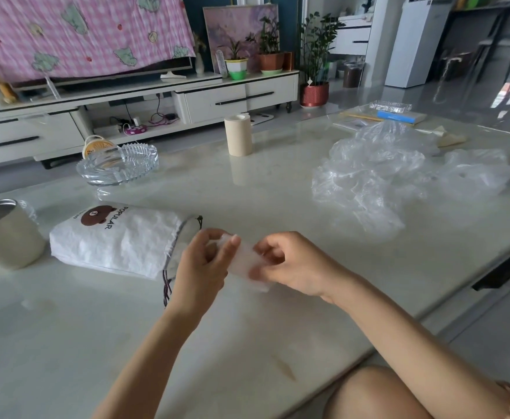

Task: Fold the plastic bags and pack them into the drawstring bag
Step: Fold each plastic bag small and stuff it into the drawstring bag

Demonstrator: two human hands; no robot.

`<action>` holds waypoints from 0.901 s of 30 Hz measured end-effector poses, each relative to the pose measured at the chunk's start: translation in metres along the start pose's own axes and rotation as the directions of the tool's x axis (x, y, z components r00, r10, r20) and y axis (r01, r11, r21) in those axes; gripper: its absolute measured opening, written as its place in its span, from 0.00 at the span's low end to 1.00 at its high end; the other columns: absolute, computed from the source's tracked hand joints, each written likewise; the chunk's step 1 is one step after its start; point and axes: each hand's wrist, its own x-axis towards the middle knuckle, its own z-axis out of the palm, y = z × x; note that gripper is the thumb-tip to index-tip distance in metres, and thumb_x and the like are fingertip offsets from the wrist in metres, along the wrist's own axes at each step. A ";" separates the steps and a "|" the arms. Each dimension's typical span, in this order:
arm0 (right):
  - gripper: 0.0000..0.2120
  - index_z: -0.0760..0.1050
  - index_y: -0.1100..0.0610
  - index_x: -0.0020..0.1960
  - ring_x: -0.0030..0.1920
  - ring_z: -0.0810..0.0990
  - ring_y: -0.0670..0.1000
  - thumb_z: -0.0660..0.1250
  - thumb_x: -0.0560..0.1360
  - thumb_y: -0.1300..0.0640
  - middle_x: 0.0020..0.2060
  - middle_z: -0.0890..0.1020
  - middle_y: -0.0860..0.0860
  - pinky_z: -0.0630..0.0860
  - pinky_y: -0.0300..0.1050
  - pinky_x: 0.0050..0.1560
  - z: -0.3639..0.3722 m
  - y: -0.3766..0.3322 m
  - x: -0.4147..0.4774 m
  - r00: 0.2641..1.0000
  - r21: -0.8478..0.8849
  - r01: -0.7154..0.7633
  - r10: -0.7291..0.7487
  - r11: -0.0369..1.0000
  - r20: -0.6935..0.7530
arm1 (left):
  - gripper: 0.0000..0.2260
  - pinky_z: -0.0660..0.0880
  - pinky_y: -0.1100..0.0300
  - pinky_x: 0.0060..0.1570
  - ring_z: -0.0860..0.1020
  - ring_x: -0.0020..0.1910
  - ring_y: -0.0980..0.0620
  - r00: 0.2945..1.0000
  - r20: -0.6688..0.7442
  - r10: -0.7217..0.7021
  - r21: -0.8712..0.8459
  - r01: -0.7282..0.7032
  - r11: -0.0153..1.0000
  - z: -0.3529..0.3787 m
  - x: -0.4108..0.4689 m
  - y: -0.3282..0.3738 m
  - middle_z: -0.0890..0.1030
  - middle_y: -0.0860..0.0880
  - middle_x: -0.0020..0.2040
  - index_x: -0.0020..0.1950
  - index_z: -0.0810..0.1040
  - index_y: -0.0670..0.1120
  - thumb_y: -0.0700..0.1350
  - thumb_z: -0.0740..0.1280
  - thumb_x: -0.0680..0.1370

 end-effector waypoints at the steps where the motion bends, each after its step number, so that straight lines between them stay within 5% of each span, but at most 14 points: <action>1: 0.05 0.77 0.56 0.41 0.36 0.74 0.46 0.72 0.70 0.62 0.35 0.79 0.50 0.70 0.41 0.40 0.001 0.002 -0.001 1.000 0.028 -0.004 0.003 1.000 0.021 | 0.06 0.60 0.67 0.21 0.63 0.21 0.58 1.000 -0.003 -0.011 -0.006 0.011 1.000 0.001 0.000 0.001 0.69 0.53 0.25 0.42 0.73 0.45 0.46 0.65 0.77; 4: 0.10 0.75 0.53 0.34 0.35 0.72 0.45 0.75 0.68 0.61 0.34 0.76 0.48 0.68 0.40 0.40 0.008 0.006 -0.007 0.997 0.080 0.068 -0.071 0.994 0.031 | 0.09 0.61 0.67 0.21 0.65 0.21 0.57 0.987 0.094 -0.129 -0.081 0.136 0.987 0.003 -0.003 0.006 0.71 0.49 0.28 0.41 0.73 0.44 0.45 0.62 0.79; 7: 0.06 0.79 0.54 0.41 0.46 0.75 0.42 0.76 0.67 0.60 0.48 0.76 0.45 0.70 0.35 0.51 0.009 0.006 -0.010 0.990 0.137 0.142 -0.142 0.980 -0.014 | 0.06 0.59 0.70 0.18 0.65 0.20 0.57 0.907 0.278 -0.316 -0.261 0.387 0.884 0.000 -0.007 0.017 0.74 0.48 0.29 0.44 0.74 0.45 0.42 0.60 0.80; 11: 0.05 0.80 0.59 0.43 0.58 0.75 0.40 0.74 0.68 0.61 0.59 0.76 0.41 0.68 0.38 0.62 0.008 0.006 -0.015 0.980 0.245 0.197 -0.187 0.949 -0.066 | 0.17 0.53 0.71 0.15 0.56 0.18 0.60 0.800 0.408 -0.440 -0.302 0.574 0.761 0.000 -0.008 0.024 0.63 0.51 0.24 0.34 0.76 0.42 0.37 0.55 0.79; 14: 0.04 0.81 0.61 0.45 0.56 0.77 0.40 0.72 0.70 0.62 0.56 0.81 0.43 0.71 0.35 0.59 0.008 0.006 -0.017 0.979 0.317 0.204 -0.191 0.926 -0.073 | 0.19 0.53 0.71 0.15 0.58 0.17 0.60 0.758 0.423 -0.496 -0.316 0.636 0.704 0.004 -0.015 0.028 0.62 0.52 0.22 0.32 0.73 0.42 0.33 0.52 0.78; 16: 0.03 0.81 0.59 0.45 0.48 0.81 0.44 0.71 0.71 0.64 0.47 0.84 0.49 0.74 0.35 0.52 0.008 0.006 -0.017 0.980 0.407 0.198 -0.166 0.892 -0.113 | 0.13 0.61 0.68 0.16 0.63 0.17 0.57 0.879 0.224 -0.420 -0.212 0.465 0.859 0.010 -0.021 0.023 0.67 0.51 0.23 0.40 0.74 0.40 0.31 0.53 0.78; 18: 0.02 0.81 0.58 0.42 0.40 0.80 0.44 0.71 0.70 0.64 0.38 0.83 0.50 0.74 0.34 0.45 0.010 0.007 -0.015 0.974 0.435 0.206 -0.140 0.877 -0.178 | 0.06 0.71 0.61 0.24 0.72 0.22 0.53 0.980 -0.186 -0.066 0.100 0.085 0.991 0.011 -0.025 0.012 0.74 0.50 0.28 0.47 0.73 0.40 0.33 0.57 0.78; 19: 0.03 0.81 0.56 0.41 0.38 0.78 0.44 0.72 0.70 0.63 0.36 0.83 0.48 0.73 0.33 0.44 0.010 0.009 -0.014 0.972 0.426 0.204 -0.133 0.882 -0.192 | 0.04 0.74 0.60 0.32 0.75 0.30 0.53 0.936 -0.301 0.181 0.313 -0.082 0.946 0.010 -0.024 0.009 0.78 0.50 0.33 0.49 0.73 0.42 0.36 0.59 0.78; 21: 0.05 0.80 0.53 0.41 0.37 0.76 0.44 0.71 0.71 0.63 0.34 0.81 0.45 0.72 0.34 0.44 0.011 0.013 -0.012 0.978 0.395 0.174 -0.111 0.902 -0.178 | 0.09 0.71 0.54 0.54 0.75 0.48 0.49 0.809 -0.286 0.513 0.634 -0.242 0.734 0.002 -0.016 0.001 0.79 0.46 0.48 0.54 0.74 0.41 0.42 0.59 0.77; 23: 0.05 0.80 0.54 0.44 0.37 0.74 0.45 0.69 0.73 0.64 0.34 0.78 0.46 0.71 0.36 0.44 0.011 0.017 -0.010 0.984 0.366 0.137 -0.082 0.920 -0.161 | 0.18 0.56 0.47 0.68 0.70 0.63 0.41 0.804 -0.219 0.553 0.761 -0.214 0.613 -0.008 -0.004 -0.012 0.76 0.39 0.60 0.60 0.73 0.39 0.45 0.58 0.74; 27: 0.05 0.79 0.57 0.46 0.38 0.75 0.42 0.69 0.73 0.65 0.36 0.78 0.46 0.70 0.33 0.44 0.013 0.020 -0.007 0.969 0.229 0.186 -0.141 0.956 -0.201 | 0.28 0.47 0.41 0.71 0.57 0.73 0.36 0.904 -0.223 0.365 0.795 -0.048 0.604 -0.018 0.006 -0.031 0.63 0.36 0.72 0.71 0.65 0.35 0.44 0.59 0.72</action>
